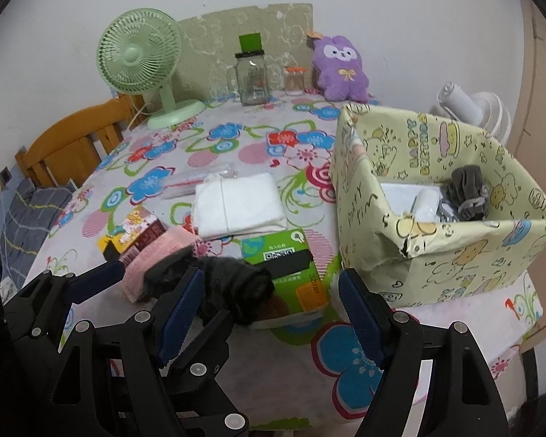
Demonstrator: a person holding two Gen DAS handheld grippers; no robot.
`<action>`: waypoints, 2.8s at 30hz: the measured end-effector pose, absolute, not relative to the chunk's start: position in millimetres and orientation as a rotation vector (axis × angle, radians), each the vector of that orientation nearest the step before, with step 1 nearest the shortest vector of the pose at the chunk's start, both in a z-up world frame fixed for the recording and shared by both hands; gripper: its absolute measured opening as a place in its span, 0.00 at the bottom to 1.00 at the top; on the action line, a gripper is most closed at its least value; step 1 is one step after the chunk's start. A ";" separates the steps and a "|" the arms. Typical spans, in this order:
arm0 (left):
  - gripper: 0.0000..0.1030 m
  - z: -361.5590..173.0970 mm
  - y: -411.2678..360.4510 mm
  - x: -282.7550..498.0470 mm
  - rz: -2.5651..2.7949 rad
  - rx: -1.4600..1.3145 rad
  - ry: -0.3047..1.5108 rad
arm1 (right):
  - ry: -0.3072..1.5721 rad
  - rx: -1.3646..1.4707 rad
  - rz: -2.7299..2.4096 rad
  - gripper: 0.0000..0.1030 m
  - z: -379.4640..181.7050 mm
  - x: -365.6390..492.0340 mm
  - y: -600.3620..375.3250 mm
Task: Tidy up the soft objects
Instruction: 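Reach left gripper to black plastic-wrapped bundle and close on it, then grasp green tissue pack with right gripper while left gripper holds black bundle, then carry black bundle in left gripper and green pack in right gripper toward box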
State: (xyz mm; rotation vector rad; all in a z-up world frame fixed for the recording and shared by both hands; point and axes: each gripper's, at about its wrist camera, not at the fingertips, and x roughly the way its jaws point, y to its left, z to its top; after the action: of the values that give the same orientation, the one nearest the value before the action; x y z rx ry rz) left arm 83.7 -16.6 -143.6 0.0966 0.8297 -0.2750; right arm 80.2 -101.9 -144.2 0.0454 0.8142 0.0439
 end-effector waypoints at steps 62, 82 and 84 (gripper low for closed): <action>0.18 -157.5 -15.8 85.1 -0.209 0.127 0.850 | 0.884 0.067 -0.017 0.52 -181.0 102.1 -109.6; 0.18 -93.1 -7.3 74.0 -0.186 0.067 0.723 | 0.751 0.035 0.012 0.52 -109.8 90.8 -100.8; 0.18 -86.8 -8.2 73.3 -0.184 0.064 0.711 | 0.741 0.032 0.015 0.52 -103.1 90.2 -101.4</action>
State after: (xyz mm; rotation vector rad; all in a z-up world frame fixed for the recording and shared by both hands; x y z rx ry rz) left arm 73.3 -8.2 -86.8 0.0645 0.7110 -0.1844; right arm 90.2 -101.4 -103.1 0.0321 0.7405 0.0146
